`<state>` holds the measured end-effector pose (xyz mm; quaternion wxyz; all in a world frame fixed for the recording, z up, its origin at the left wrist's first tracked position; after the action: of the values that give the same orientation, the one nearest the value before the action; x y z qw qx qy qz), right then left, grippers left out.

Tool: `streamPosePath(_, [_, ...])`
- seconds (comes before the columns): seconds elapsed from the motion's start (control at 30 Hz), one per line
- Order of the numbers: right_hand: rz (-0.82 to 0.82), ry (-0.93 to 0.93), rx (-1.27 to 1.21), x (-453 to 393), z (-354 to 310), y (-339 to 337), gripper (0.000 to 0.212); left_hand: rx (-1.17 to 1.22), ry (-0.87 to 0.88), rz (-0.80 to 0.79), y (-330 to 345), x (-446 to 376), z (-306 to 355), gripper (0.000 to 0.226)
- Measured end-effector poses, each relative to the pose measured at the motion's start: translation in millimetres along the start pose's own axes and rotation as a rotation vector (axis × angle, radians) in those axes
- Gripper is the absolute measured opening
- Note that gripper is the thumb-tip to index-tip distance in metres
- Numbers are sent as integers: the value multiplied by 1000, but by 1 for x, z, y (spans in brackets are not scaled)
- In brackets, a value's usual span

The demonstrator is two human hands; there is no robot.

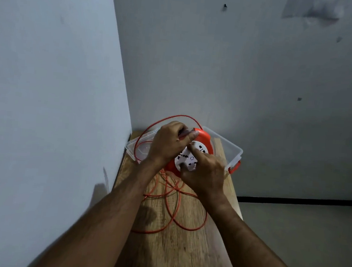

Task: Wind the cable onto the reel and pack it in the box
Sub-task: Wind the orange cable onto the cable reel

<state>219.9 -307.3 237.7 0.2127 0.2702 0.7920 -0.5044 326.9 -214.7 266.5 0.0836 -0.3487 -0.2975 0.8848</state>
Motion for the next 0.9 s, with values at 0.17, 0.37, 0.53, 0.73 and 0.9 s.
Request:
streamPosePath(0.17, [197,456,-350,8,18,-10,53,-31,-3,55,-2,1,2,36])
streamPosePath(0.37, [217,1210,-874,45,45,41,46,-22,25,93,-5,5,3,36])
streamPosePath(0.53, [342,1480,-1390,54,28,51,46,7,52,78,-4,7,8,36])
streamPosePath(0.73, [237,771,-772,20,26,3,19,40,38,100,-8,4,3,38])
streamPosePath(0.9, [116,-154,-112,3,-32,-15,13,46,14,73,-6,2,-4,43])
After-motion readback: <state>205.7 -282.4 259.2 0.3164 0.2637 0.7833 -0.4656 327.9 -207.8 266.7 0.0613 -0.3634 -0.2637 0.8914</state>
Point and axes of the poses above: each hand's wrist, its own x-axis away from the middle knuckle, its own y-axis out of the palm, z = x × y, the point moved 10 cm from there along -x, towards the middle knuckle, and after that the axes turned 1 degree about -x, right-handed, at the moved point
